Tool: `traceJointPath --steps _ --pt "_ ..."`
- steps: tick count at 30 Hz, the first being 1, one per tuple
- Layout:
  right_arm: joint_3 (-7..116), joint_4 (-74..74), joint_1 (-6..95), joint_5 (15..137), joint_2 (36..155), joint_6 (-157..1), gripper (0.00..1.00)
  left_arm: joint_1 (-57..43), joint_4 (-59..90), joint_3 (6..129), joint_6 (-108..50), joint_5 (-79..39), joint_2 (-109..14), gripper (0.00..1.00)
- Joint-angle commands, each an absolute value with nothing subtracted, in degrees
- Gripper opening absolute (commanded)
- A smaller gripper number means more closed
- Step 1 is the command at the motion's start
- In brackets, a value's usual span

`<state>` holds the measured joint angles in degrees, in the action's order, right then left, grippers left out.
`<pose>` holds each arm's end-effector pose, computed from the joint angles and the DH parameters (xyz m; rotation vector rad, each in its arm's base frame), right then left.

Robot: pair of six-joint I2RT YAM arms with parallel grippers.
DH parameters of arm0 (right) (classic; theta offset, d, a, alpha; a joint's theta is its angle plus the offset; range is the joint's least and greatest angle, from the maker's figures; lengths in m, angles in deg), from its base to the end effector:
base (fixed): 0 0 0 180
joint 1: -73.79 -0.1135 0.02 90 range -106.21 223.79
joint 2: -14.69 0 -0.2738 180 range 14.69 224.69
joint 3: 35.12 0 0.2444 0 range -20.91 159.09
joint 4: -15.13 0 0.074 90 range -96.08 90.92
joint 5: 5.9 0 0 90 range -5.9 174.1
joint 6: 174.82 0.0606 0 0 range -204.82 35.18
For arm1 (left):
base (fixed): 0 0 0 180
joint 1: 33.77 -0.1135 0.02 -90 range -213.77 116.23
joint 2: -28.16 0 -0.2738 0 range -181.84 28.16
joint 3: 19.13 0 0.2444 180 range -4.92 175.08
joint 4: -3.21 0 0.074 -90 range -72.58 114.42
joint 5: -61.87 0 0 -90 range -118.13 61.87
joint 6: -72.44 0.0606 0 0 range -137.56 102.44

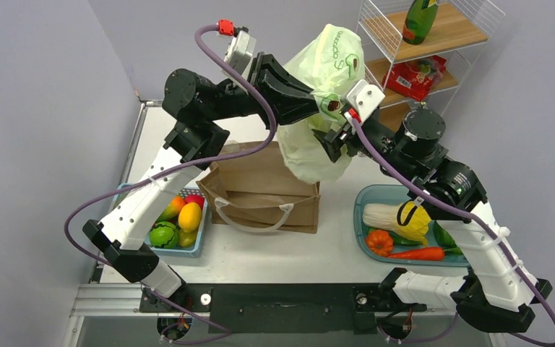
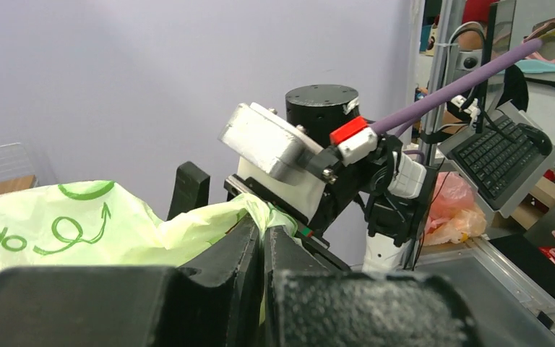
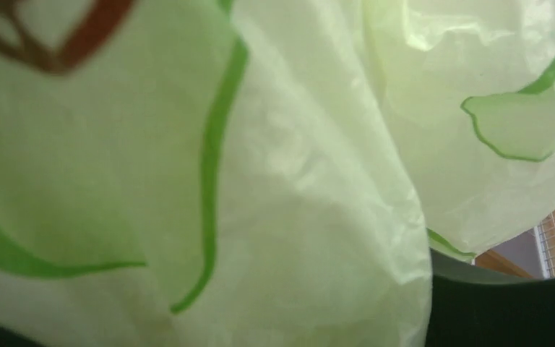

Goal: Untie the knot of the grocery bags and take out the mixed food

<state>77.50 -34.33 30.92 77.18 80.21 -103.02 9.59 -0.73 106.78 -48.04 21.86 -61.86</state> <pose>0.1467 0.1462 0.5362 -0.9073 1.3525 0.4293 0.1898 -0.2430 0.6029 1.0027 0.8027 -1.5070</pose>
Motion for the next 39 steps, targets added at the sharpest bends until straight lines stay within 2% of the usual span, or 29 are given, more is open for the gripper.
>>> traceJointPath --steps 1,2,3,4,5,6,7,8,9,11,13,16,21,26,32,35,37,39 --pt "75.65 -33.97 32.38 76.16 78.02 -103.67 0.57 10.12 -8.18 107.81 -50.75 22.92 -57.93 0.00" --pt "75.36 -33.62 32.83 75.72 78.00 -103.22 0.51 10.21 -8.39 107.95 -51.11 23.15 -57.91 0.00" --pt "75.30 -32.70 33.88 75.25 77.98 -102.86 0.37 10.28 -8.66 108.03 -51.17 23.89 -57.89 0.00" --pt "75.23 -32.11 34.50 73.94 77.80 -102.19 0.28 10.51 -8.76 108.55 -50.92 24.46 -57.89 0.00" --pt "75.32 -30.72 36.10 72.95 77.62 -101.85 0.09 10.61 -7.98 108.86 -50.37 25.91 -57.84 0.00" --pt "75.44 -29.84 37.10 71.32 77.12 -101.01 0.03 10.59 -6.79 109.57 -47.56 26.66 -57.57 0.02" --pt "75.43 -27.84 38.95 70.63 76.71 -100.74 0.00 10.30 -1.84 110.07 -45.17 27.71 -57.20 0.09" --pt "75.00 -26.87 39.93 69.16 75.55 -101.15 0.00 9.11 1.77 111.17 -39.74 27.83 -56.42 0.31" --pt "74.55 -25.17 41.33 68.41 74.78 -101.82 0.00 8.02 8.65 111.66 -37.09 27.23 -55.96 0.46" --pt "72.73 -24.01 42.08 67.20 72.19 -106.11 0.00 2.58 13.40 111.45 -33.69 26.86 -54.55 0.63" --pt "70.39 -25.03 42.27 66.20 69.55 -112.02 0.00 -5.21 8.76 107.43 -37.09 28.67 -52.67 0.67" --pt "66.68 -28.08 42.41 64.11 65.92 -121.94 0.00 -15.97 2.19 99.98 -40.32 29.52 -49.79 0.68" --pt "66.33 -39.44 41.23 54.40 64.66 -134.82 0.00 -18.24 10.25 104.91 -31.15 33.77 -53.22 0.71" --pt "66.55 -46.13 33.50 57.08 65.55 -144.43 0.00 -14.31 2.69 110.06 -42.76 39.81 -60.51 0.73" --pt "68.97 -49.49 30.50 56.88 67.97 -148.36 0.00 -4.78 6.57 110.85 -42.60 45.20 -64.15 0.74" --pt "68.75 -46.46 30.13 58.59 68.15 -145.31 0.00 -1.53 3.02 106.47 -48.99 48.84 -63.84 0.74" --pt "68.65 -42.81 30.23 61.21 68.23 -140.85 0.00 -0.47 -10.74 100.40 -56.87 49.96 -61.78 0.74" --pt "67.45 -37.88 30.34 65.22 67.99 -134.86 0.00 0.21 -15.16 95.71 -60.16 49.70 -59.72 0.74"
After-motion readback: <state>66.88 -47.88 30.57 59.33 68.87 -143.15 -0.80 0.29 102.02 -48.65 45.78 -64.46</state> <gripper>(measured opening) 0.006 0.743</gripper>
